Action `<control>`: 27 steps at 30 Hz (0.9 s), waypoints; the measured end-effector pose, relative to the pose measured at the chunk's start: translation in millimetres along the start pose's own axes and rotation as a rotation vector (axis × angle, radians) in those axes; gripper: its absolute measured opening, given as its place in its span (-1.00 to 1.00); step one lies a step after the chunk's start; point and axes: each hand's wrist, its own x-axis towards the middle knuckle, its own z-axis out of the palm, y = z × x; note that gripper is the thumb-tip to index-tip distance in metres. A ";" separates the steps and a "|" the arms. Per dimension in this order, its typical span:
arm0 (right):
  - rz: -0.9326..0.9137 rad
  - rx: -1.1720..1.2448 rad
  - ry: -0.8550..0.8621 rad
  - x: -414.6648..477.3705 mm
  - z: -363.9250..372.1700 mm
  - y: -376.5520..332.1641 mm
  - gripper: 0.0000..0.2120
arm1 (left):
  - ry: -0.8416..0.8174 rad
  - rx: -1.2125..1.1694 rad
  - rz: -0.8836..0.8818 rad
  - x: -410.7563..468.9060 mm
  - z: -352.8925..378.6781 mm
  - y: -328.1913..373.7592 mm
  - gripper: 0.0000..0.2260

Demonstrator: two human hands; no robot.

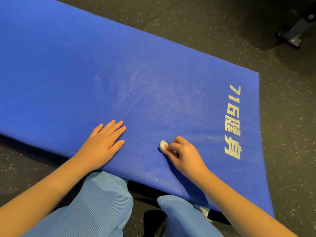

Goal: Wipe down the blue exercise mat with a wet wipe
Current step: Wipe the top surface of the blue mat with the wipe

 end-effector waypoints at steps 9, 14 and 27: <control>-0.103 0.082 -0.119 -16.6 8.4 -21.8 -0.68 | 0.027 -0.015 -0.009 -8.1 1.8 -0.2 -0.22; -0.110 0.060 -0.002 -19.1 19.6 -39.5 -0.72 | 0.031 -0.015 0.000 -13.3 1.6 -0.9 -0.21; -0.362 -0.535 -0.186 -42.9 20.9 -57.2 -0.38 | -0.187 0.174 0.055 -57.7 -40.5 -85.2 -0.16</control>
